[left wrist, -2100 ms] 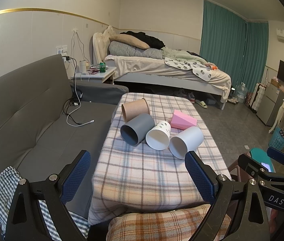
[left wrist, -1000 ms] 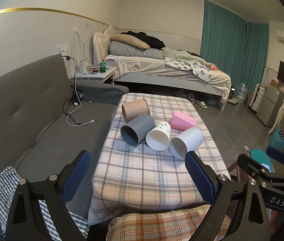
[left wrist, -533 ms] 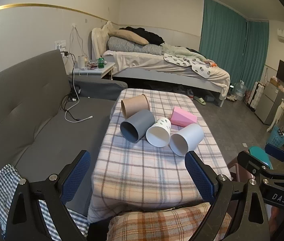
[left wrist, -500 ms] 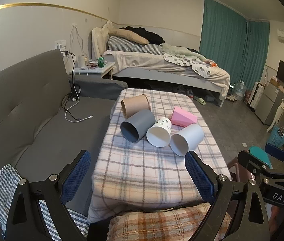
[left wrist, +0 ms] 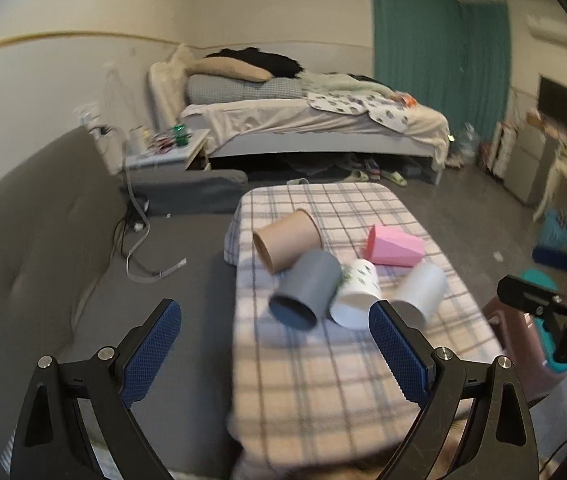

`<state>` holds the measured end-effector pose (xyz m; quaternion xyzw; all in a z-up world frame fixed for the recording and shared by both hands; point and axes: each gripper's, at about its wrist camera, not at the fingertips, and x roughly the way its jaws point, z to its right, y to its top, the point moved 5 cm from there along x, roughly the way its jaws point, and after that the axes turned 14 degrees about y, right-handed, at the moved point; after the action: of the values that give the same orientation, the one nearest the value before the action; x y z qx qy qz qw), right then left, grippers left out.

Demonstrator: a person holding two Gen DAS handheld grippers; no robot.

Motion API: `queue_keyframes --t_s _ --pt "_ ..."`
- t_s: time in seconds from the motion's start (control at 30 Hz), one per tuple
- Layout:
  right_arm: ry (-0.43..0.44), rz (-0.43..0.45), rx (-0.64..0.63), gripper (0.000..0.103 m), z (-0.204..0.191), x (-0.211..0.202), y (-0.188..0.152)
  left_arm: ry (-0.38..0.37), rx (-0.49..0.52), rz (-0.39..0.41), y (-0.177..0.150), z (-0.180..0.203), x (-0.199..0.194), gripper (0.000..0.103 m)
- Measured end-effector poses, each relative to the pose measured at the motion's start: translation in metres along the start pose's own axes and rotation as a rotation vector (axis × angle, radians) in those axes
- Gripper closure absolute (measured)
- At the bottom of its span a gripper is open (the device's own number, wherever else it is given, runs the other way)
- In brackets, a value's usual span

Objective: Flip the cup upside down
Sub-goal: 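Reach the left gripper to the tan paper cup and close on it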

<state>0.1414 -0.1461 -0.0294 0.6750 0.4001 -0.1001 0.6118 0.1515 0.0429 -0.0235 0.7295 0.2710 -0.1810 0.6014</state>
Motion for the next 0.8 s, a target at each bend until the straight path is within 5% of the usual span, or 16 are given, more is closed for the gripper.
queue_keyframes --t_s 0.33,0.57,0.8 --pt "0.003 -0.047 0.034 0.0 0.039 0.092 0.055 -0.069 0.301 0.032 0.047 0.033 0.128 0.005" --pt "0.021 -0.08 0.064 0.0 0.069 0.145 0.068 -0.203 0.434 -0.049 0.048 0.052 0.212 0.005" --pt "0.037 -0.092 0.106 0.0 0.096 0.17 0.067 -0.301 0.545 -0.098 0.048 0.075 0.253 0.005"
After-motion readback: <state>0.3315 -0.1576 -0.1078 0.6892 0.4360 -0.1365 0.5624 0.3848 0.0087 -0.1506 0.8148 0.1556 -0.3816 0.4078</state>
